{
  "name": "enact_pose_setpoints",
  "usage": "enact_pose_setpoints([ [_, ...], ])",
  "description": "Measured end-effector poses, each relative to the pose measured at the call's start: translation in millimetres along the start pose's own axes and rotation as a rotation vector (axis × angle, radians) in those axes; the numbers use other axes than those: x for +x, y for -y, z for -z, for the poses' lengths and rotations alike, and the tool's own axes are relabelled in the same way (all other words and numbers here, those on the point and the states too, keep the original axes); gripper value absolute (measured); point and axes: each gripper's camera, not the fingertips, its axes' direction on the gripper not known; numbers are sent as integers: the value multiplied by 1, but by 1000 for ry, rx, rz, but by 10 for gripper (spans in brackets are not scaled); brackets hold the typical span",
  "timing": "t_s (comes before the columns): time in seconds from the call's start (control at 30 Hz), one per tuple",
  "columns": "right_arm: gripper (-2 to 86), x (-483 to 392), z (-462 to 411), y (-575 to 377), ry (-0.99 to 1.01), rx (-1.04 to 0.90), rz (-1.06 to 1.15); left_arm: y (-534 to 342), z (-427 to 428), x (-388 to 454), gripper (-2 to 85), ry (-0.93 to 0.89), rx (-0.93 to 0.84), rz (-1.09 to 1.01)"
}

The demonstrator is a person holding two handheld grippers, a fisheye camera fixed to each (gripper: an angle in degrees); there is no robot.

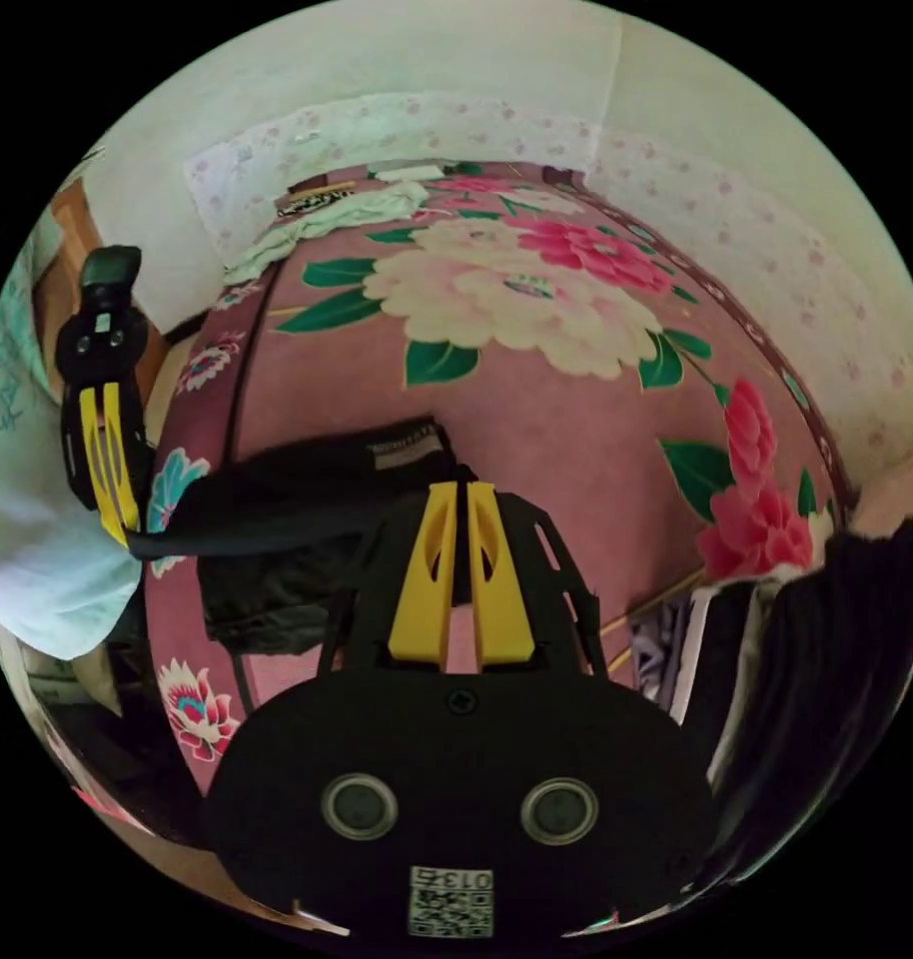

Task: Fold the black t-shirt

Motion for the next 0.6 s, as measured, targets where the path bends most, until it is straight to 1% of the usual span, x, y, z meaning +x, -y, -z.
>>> enact_pose_setpoints([
  [0.07, 29, 5, -21, -42, -13, -63, -100, 28, -28, 5, 10, 64, -62, -18],
  [0.1, 33, 7, -26, -51, -8, -76, -127, 34, -35, 6, 12, 62, -75, -14],
  [0.17, 56, 17, -38, -86, 31, -128, -253, 54, -59, 13, 22, 1, -141, -28],
  [0.23, 63, 18, -32, -109, 23, -136, -312, 63, -66, 24, 35, -51, -183, -62],
  [0.3, 65, 15, -15, -135, -28, -108, -375, 70, -64, 37, 41, -114, -184, -100],
  [0.37, 55, 9, 10, -173, -81, -79, -508, 76, -50, 50, 31, -176, -157, -126],
  [0.4, 49, 6, 16, -183, -87, -60, -547, 78, -44, 52, 25, -161, -135, -136],
  [0.43, 40, -4, 27, -198, -62, -25, -596, 82, -28, 55, 16, -81, -79, -145],
  [0.47, 34, -19, 35, -208, -18, 9, -594, 88, -10, 53, 8, 25, -17, -141],
  [0.5, 31, -28, 38, -212, -8, 19, -591, 93, -2, 51, 6, 78, 9, -134],
  [0.57, 21, -66, 41, -224, -4, 32, -615, 118, 24, 38, 1, 252, 54, -103],
  [0.6, 19, -75, 41, -227, 1, 44, -629, 126, 28, 35, 1, 281, 57, -99],
])
